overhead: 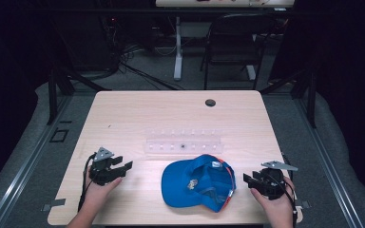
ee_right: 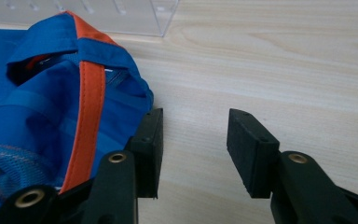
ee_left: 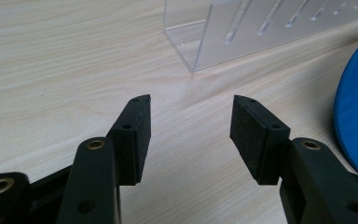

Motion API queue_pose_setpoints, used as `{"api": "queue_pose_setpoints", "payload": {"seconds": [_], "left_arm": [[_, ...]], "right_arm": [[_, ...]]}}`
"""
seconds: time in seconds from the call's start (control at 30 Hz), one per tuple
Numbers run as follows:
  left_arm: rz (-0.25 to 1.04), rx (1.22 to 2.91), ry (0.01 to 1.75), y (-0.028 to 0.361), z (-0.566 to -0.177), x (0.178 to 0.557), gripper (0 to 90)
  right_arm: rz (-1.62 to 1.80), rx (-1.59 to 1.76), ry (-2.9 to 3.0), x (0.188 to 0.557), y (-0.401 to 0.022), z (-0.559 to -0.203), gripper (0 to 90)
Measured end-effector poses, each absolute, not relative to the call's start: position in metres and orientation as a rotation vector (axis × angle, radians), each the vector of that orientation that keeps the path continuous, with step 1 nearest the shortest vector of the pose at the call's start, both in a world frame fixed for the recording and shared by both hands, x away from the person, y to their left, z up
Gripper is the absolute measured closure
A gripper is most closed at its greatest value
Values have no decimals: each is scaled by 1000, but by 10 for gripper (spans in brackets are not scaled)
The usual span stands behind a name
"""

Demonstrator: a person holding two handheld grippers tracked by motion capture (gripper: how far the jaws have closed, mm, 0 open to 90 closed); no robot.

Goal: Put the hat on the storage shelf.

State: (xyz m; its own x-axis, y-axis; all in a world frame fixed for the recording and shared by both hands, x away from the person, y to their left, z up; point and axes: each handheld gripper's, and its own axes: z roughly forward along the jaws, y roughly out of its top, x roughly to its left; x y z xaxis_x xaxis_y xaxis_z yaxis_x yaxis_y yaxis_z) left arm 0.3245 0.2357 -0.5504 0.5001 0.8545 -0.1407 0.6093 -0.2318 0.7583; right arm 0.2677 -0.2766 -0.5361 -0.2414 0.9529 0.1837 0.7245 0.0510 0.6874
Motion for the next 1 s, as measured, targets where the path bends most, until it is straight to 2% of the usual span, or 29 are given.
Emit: {"api": "queue_pose_setpoints", "payload": {"seconds": [0.07, 0.9, 1.0], "left_arm": [[388, 1956, 1201, 236, -551, 325, 486], [384, 1957, 1225, 236, -554, 328, 491], [387, 1951, 1228, 236, -554, 328, 491]], "right_arm": [[977, 1709, 2037, 270, -277, -534, 615], [966, 1793, 2146, 285, -279, -494, 613], [965, 1796, 2158, 288, -278, -494, 647]]}}
